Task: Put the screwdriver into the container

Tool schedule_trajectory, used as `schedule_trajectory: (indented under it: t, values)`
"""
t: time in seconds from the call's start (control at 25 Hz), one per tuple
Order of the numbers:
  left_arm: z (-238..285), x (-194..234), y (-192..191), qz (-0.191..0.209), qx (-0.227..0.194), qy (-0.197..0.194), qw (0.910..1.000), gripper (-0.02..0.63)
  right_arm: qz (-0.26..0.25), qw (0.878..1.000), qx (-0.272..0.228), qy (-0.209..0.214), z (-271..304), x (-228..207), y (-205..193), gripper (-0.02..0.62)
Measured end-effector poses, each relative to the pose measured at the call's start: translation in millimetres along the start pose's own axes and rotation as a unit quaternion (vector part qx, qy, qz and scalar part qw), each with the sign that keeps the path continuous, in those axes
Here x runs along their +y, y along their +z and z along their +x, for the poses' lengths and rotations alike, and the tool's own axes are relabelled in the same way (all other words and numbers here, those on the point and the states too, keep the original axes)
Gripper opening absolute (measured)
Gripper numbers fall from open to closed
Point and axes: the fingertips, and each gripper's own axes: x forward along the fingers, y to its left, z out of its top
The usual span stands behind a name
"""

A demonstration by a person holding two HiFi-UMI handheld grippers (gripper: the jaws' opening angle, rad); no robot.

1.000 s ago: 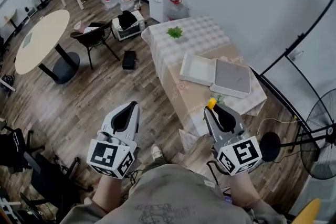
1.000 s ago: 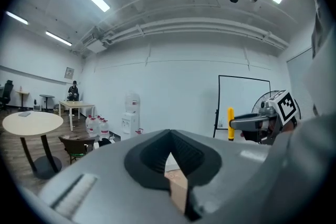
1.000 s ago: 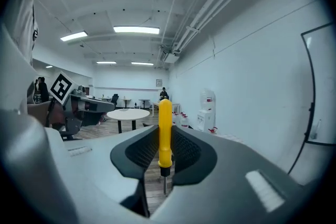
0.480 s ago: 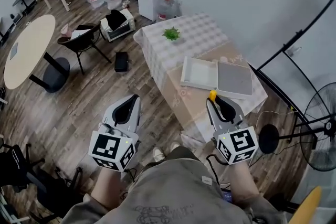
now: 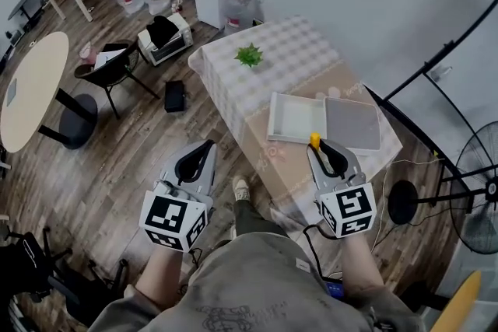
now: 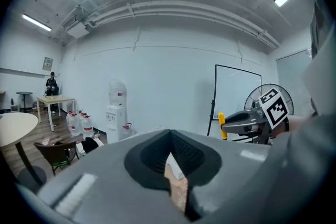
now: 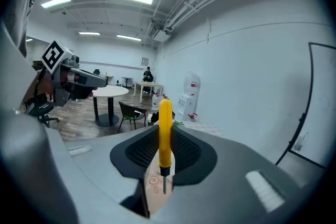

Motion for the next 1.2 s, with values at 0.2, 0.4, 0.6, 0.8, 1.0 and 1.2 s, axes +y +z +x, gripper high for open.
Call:
schedule_trajectory:
  t: [0.2, 0.4, 0.6, 0.8, 1.0, 1.2]
  values:
    - [50, 20, -5, 0.008, 0.028, -0.012, 0.9995, 0.0, 0.001, 0.999, 0.028, -0.015, 45, -25, -12, 0.098]
    - [107, 37, -13, 0.014, 0.065, -0.031, 0.9973, 0.0, 0.024, 0.996, 0.081, -0.025, 97, -54, -38, 0.098]
    - [174, 41, -26, 0.027, 0.101, -0.057, 0.993, 0.0, 0.049, 0.988, 0.146, -0.007, 148, -80, -81, 0.098]
    - [223, 39, -48, 0.038, 0.144, -0.085, 0.9852, 0.0, 0.073, 0.976, 0.204, 0.019, 184, -92, -119, 0.098]
    - [255, 28, -66, 0.045, 0.185, -0.111, 0.9755, 0.0, 0.1, 0.965, 0.24, 0.039, 203, -98, -146, 0.098]
    - [279, 21, -76, 0.053, 0.208, -0.134, 0.9675, 0.0, 0.116, 0.952, 0.276, 0.065, 226, -96, -171, 0.098]
